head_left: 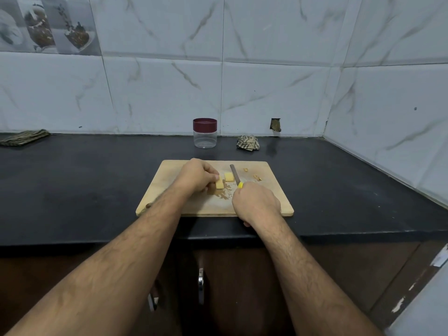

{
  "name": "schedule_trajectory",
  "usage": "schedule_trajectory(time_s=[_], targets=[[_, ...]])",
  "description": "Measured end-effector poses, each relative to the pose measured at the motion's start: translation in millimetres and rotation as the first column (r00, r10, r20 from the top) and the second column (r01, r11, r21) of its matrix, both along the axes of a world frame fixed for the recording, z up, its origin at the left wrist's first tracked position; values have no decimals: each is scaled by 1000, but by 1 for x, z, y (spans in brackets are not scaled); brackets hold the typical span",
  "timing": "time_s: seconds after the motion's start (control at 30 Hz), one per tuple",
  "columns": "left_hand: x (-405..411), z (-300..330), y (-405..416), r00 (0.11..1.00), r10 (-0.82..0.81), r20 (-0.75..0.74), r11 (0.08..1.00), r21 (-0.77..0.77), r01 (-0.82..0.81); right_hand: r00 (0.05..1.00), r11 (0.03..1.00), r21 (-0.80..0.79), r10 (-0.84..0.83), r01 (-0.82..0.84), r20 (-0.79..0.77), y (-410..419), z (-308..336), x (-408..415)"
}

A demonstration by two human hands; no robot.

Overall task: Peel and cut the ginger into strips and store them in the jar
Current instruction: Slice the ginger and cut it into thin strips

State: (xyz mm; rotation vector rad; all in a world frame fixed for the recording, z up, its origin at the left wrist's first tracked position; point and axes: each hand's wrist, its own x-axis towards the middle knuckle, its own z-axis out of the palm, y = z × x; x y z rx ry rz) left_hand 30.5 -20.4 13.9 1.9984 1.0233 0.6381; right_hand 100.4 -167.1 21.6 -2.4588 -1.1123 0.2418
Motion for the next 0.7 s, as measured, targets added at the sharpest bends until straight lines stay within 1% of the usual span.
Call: schedule_trajectory(time_s=[0.07, 0.1, 0.2, 0.33, 0.5, 0.6, 0.7], targets=[[-9, 1, -2, 997, -36, -66, 998, -49, 33, 1000, 1000, -9, 26, -26, 1, -2, 3, -1], [-11, 0, -2, 995, -43, -95, 998, -42, 39, 999, 999, -19, 39, -39, 3, -4, 5, -2], [-16, -4, -1, 984, -20, -175, 995, 90, 36, 994, 991, -94, 103, -99, 37, -12, 11, -6], [-21, -7, 1, 980, 20, -196, 982, 190, 18, 989, 985, -136, 119, -106, 92, -23, 13, -15], [-25, -8, -8, 953, -43, -300, 966, 231, 116, 980, 969, -213, 154, -125, 127, -25, 15, -19], [-24, -8, -11, 946, -25, -324, 954, 275, 119, 977, 966, -228, 159, -125, 139, -23, 17, -21], [-23, -6, -11, 941, -18, -337, 952, 281, 118, 978, 965, -234, 154, -119, 140, -21, 17, -23]])
